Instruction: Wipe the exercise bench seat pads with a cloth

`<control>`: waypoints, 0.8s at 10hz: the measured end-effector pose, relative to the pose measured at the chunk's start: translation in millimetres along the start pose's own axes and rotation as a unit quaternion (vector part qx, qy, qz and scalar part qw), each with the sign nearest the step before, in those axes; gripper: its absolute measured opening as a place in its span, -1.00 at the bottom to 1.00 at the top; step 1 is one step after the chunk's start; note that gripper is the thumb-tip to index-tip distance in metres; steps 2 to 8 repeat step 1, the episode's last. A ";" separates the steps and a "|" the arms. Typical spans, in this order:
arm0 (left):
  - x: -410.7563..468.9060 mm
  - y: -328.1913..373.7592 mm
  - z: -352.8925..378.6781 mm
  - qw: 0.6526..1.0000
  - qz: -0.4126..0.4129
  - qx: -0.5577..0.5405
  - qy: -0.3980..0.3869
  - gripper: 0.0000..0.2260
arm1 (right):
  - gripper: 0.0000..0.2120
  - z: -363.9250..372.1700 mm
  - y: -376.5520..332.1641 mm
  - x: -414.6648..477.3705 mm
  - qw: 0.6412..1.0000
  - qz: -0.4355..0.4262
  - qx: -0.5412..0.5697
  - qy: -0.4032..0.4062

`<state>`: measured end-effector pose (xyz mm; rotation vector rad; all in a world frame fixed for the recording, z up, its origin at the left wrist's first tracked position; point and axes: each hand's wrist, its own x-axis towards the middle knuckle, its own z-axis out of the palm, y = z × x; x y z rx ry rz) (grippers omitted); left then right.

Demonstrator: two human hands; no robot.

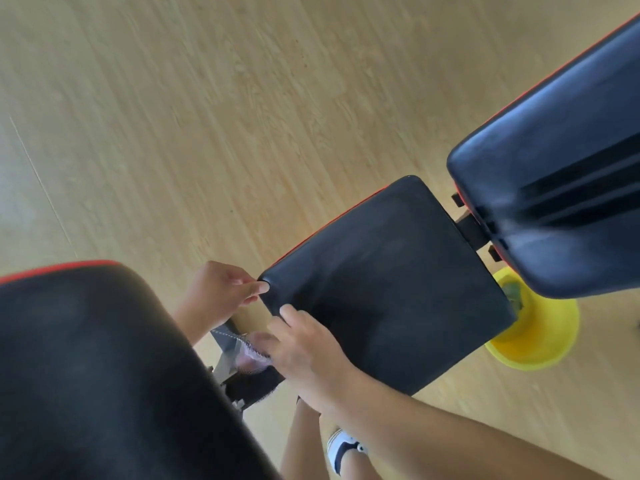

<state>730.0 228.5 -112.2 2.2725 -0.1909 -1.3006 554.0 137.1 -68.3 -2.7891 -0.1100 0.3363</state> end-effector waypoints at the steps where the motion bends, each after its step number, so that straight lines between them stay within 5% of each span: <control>1: -4.4 -7.2 -7.6 1.000 -0.012 -0.027 0.003 -0.84 | -0.70 20.8 -9.3 -58.2 0.999 0.025 0.002 0.044; 8: -4.4 -7.2 -7.6 1.000 -0.012 -0.027 0.003 -0.84 | -0.70 20.8 -9.3 -58.2 0.999 0.025 0.002 0.044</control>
